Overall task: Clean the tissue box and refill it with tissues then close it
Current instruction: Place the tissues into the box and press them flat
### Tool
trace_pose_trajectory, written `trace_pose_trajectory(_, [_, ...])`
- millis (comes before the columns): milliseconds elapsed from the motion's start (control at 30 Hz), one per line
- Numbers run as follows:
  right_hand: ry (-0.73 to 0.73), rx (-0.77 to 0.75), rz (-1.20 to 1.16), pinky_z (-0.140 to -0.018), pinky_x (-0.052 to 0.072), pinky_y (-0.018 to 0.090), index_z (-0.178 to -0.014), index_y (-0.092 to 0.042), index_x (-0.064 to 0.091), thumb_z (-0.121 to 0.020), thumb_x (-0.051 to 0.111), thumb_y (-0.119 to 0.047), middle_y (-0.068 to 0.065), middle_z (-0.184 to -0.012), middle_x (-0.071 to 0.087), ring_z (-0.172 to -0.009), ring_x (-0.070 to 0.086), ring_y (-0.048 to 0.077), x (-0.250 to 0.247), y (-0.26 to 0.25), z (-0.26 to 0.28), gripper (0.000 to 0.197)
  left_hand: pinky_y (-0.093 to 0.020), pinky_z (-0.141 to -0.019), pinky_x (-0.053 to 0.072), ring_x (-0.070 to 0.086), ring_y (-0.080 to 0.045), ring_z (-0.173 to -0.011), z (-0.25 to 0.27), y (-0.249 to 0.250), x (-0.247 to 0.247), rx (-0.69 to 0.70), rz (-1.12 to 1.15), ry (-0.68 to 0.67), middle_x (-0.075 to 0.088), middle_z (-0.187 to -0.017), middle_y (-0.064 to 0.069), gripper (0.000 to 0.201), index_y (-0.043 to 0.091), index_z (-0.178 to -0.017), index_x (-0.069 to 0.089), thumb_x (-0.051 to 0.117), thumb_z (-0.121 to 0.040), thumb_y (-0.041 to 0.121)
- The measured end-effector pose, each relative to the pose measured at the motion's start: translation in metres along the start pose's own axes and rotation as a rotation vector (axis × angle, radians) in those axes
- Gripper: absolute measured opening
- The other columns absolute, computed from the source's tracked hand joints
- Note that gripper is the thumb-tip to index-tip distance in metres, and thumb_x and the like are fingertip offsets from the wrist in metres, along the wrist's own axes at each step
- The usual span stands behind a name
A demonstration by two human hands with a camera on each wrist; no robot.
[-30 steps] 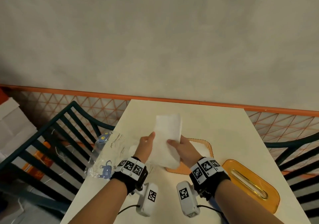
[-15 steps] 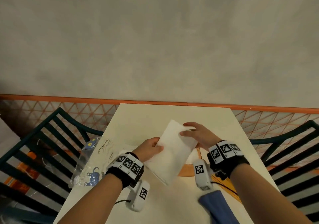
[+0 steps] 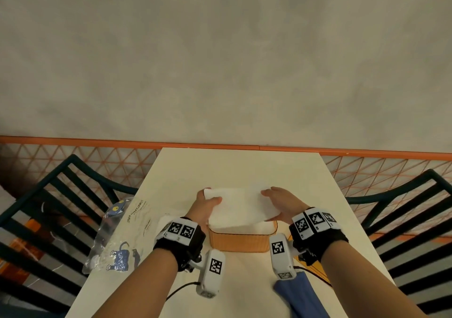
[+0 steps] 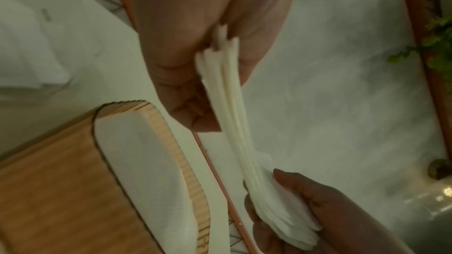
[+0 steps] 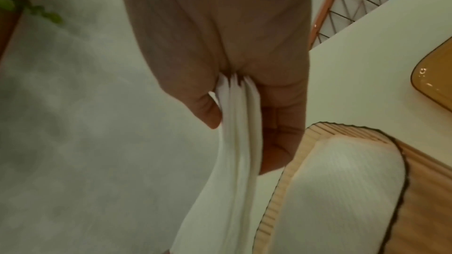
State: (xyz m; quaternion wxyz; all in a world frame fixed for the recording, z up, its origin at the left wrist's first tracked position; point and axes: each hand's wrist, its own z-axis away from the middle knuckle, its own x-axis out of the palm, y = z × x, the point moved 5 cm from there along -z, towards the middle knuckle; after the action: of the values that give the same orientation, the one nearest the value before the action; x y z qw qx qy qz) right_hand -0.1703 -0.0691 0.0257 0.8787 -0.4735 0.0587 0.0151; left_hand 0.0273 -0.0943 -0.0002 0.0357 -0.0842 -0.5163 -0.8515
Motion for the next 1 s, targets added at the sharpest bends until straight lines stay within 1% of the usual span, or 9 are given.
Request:
trace_pose_trajectory(67, [0.021, -0.024, 0.011, -0.063, 0.052, 0.039, -0.117, -0.002, 0.047, -0.093, 0.047, -0.014, 0.020, -0.130, 0.045, -0.116, 0.047, 0.037, -0.003, -0.005, -0.006, 0.027, -0.039, -0.081, 0.048, 0.053, -0.026, -0.095, -0.004, 0.012, 0.002, 0.039, -0.051, 0.025, 0.051, -0.113, -0.009, 0.055, 0.018, -0.140, 0.029, 0.053, -0.092, 0.006])
trace_pose_trajectory(133, [0.048, -0.064, 0.039, -0.071, 0.055, 0.045, -0.122, 0.002, 0.045, -0.091, 0.049, -0.011, 0.021, -0.129, 0.047, -0.117, 0.047, 0.039, -0.005, -0.012, -0.010, 0.034, -0.042, -0.089, 0.046, 0.051, -0.028, -0.101, -0.009, 0.023, 0.004, 0.057, -0.089, 0.031, 0.046, -0.129, -0.015, 0.063, 0.021, -0.144, 0.023, 0.054, -0.091, 0.004])
trace_pose_trajectory(233, [0.160, -0.139, 0.078, -0.084, 0.053, 0.048, -0.107, 0.004, 0.050, -0.090, 0.049, -0.006, 0.018, -0.108, 0.052, -0.101, 0.052, 0.035, -0.012, -0.018, -0.016, 0.020, -0.045, -0.101, 0.044, 0.051, -0.035, -0.117, -0.021, 0.031, 0.004, 0.118, -0.242, 0.060, 0.043, -0.139, -0.019, 0.069, 0.022, -0.145, 0.020, 0.055, -0.089, 0.001])
trace_pose_trajectory(300, [0.243, -0.160, 0.193, -0.075, 0.051, 0.041, -0.082, 0.000, 0.051, -0.087, 0.051, -0.004, 0.013, -0.083, 0.051, -0.078, 0.051, 0.027, -0.015, -0.015, -0.019, 0.006, -0.041, -0.102, 0.044, 0.051, -0.035, -0.120, -0.027, 0.029, 0.004, 0.185, -0.417, 0.088, 0.048, -0.136, -0.021, 0.069, 0.019, -0.145, 0.020, 0.053, -0.089, -0.001])
trace_pose_trajectory(400, [0.329, -0.097, 0.401, -0.063, 0.040, 0.028, -0.062, -0.012, 0.040, -0.085, 0.056, -0.007, 0.002, -0.065, 0.043, -0.071, 0.048, 0.022, -0.015, 0.001, -0.025, 0.029, -0.035, -0.107, 0.039, 0.045, -0.031, -0.131, -0.037, 0.013, 0.004, 0.208, -0.639, 0.103, 0.041, -0.143, -0.023, 0.070, 0.021, -0.147, 0.018, 0.053, -0.090, 0.001])
trace_pose_trajectory(533, [0.305, -0.021, 0.579, -0.076, 0.042, 0.027, -0.090, -0.011, 0.048, -0.084, 0.061, -0.014, 0.005, -0.093, 0.052, -0.090, 0.050, 0.021, -0.014, 0.026, -0.035, 0.014, -0.029, -0.103, 0.038, 0.043, -0.027, -0.132, -0.049, -0.012, 0.008, 0.211, -0.841, 0.089, 0.039, -0.146, -0.020, 0.070, 0.019, -0.149, 0.013, 0.050, -0.092, 0.002])
trace_pose_trajectory(700, [0.284, -0.068, 0.670, -0.086, 0.047, 0.030, -0.121, -0.005, 0.046, -0.086, 0.058, -0.011, 0.015, -0.122, 0.057, -0.111, 0.056, 0.029, -0.011, 0.035, -0.039, 0.037, -0.029, -0.109, 0.033, 0.034, -0.023, -0.135, -0.053, -0.022, 0.016, 0.310, -1.138, 0.058, 0.032, -0.147, -0.011, 0.065, 0.018, -0.149, 0.015, 0.044, -0.094, 0.001])
trace_pose_trajectory(867, [0.338, -0.396, 0.997, -0.095, 0.045, 0.030, -0.138, -0.011, 0.031, -0.086, 0.059, -0.007, 0.012, -0.137, 0.037, -0.120, 0.046, 0.026, 0.000, 0.024, -0.026, 0.060, -0.033, -0.100, 0.036, 0.030, -0.020, -0.129, -0.039, -0.011, 0.015, 0.610, -1.469, 0.034, 0.031, -0.142, 0.001, 0.044, 0.028, -0.133, 0.047, 0.052, -0.091, 0.017])
trace_pose_trajectory(1000, [0.233, -0.575, 1.289, -0.111, 0.027, 0.041, -0.141, -0.025, 0.034, -0.085, 0.064, -0.021, 0.003, -0.146, 0.029, -0.130, 0.037, 0.023, 0.006, 0.026, -0.024, 0.063, -0.039, -0.109, 0.019, 0.022, -0.012, -0.139, -0.032, -0.017, 0.012, 0.580, -1.649, -0.239, 0.026, -0.151, 0.010, 0.043, 0.036, -0.132, 0.048, 0.055, -0.090, 0.031])
